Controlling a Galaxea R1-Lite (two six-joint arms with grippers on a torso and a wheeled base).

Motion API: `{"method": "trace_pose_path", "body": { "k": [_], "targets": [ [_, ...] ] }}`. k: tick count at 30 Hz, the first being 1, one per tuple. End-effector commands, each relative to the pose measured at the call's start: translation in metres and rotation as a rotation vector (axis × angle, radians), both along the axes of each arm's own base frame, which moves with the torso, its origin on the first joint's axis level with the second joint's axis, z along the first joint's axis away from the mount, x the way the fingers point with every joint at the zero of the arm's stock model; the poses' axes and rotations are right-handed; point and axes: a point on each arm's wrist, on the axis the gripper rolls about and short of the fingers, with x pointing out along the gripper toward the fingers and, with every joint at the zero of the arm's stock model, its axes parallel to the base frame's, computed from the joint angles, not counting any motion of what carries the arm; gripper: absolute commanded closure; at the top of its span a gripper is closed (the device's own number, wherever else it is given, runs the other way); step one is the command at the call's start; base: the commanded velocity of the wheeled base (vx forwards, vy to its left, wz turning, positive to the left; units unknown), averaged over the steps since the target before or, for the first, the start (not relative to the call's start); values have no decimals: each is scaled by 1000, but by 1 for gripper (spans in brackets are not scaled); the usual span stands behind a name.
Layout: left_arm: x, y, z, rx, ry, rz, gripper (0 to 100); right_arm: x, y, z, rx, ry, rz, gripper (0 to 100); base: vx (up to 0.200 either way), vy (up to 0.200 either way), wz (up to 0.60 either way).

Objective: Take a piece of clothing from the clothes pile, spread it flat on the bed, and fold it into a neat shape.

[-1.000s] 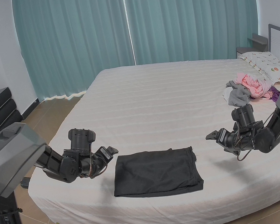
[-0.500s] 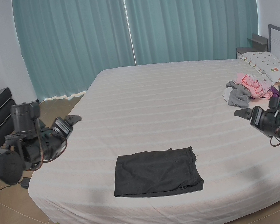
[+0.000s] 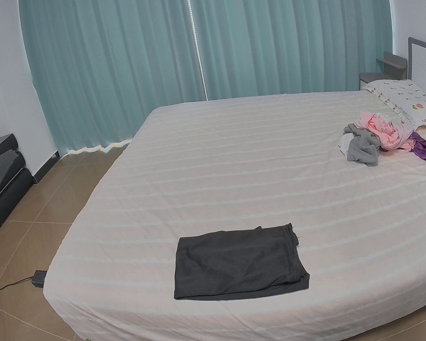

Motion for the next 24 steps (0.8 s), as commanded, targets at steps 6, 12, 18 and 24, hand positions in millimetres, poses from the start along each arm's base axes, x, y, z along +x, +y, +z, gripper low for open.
{"method": "trace_pose_path", "body": {
  "k": [6,12,18,24],
  "targets": [
    [-122,24,-12,211,-237,255,0,-94,-6,-19,-176,-185,-27,0,0,0,0],
    [-173,31,-33,318,-254,338,0,-141,-6,-34,-309,-207,-32,0,0,0,0],
    [-202,27,-44,411,-275,474,0,-166,-6,-47,-363,-222,-36,0,0,0,0],
    [-207,27,-65,471,-270,491,0,-165,-7,-46,-359,-237,-81,0,0,0,0]
  ]
}}
